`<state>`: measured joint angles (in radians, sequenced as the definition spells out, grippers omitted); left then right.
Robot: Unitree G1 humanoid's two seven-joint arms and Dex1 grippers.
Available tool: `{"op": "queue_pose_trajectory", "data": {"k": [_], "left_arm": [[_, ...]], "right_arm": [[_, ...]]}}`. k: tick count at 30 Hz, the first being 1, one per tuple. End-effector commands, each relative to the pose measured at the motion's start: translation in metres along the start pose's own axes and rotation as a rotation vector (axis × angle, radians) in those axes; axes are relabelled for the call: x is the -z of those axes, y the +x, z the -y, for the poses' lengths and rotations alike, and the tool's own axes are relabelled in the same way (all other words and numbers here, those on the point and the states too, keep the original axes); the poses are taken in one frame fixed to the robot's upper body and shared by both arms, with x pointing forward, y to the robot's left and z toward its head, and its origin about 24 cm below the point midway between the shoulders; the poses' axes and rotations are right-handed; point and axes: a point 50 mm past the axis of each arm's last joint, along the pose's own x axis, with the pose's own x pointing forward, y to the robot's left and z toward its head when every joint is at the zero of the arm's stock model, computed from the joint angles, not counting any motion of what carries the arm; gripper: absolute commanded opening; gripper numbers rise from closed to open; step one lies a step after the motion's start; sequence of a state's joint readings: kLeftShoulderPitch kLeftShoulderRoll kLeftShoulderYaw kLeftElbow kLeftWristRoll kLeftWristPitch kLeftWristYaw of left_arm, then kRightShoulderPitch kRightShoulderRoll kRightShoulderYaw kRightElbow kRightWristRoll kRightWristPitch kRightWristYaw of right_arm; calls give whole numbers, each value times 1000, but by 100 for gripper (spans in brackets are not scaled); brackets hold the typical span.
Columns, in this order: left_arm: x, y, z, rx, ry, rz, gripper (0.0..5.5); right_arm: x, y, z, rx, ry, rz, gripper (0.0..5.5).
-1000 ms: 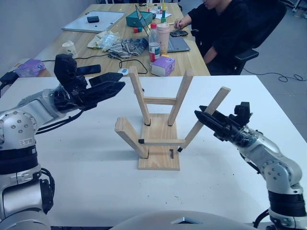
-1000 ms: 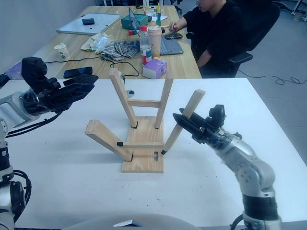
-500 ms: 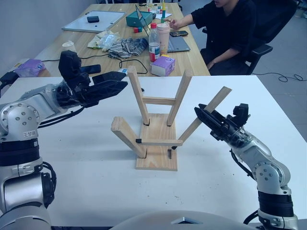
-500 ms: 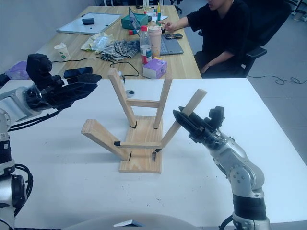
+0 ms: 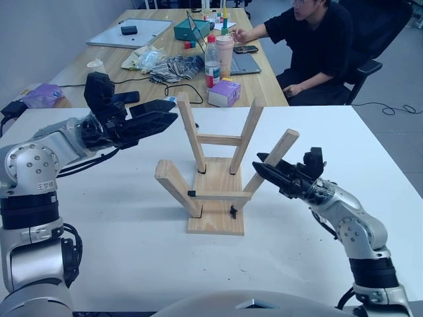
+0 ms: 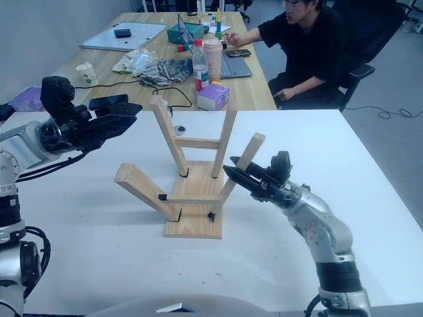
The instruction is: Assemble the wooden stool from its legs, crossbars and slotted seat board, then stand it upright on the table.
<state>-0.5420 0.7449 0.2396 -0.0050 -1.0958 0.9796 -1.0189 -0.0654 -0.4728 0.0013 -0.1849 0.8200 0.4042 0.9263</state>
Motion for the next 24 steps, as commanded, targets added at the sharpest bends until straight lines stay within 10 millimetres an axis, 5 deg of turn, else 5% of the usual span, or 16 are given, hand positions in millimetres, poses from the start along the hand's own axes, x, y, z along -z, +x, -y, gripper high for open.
{"op": "queue_pose_trajectory", "data": {"k": [1, 14, 24], "left_arm": [[3, -1, 0, -11, -7, -21, 445], [11, -3, 6, -21, -5, -14, 445], [19, -5, 14, -41, -4, 19, 445]], "right_arm": [[31, -45, 14, 55, 39, -417, 205], [23, -69, 21, -144, -157, -787, 205], [14, -42, 1, -314, -300, -821, 205]]}}
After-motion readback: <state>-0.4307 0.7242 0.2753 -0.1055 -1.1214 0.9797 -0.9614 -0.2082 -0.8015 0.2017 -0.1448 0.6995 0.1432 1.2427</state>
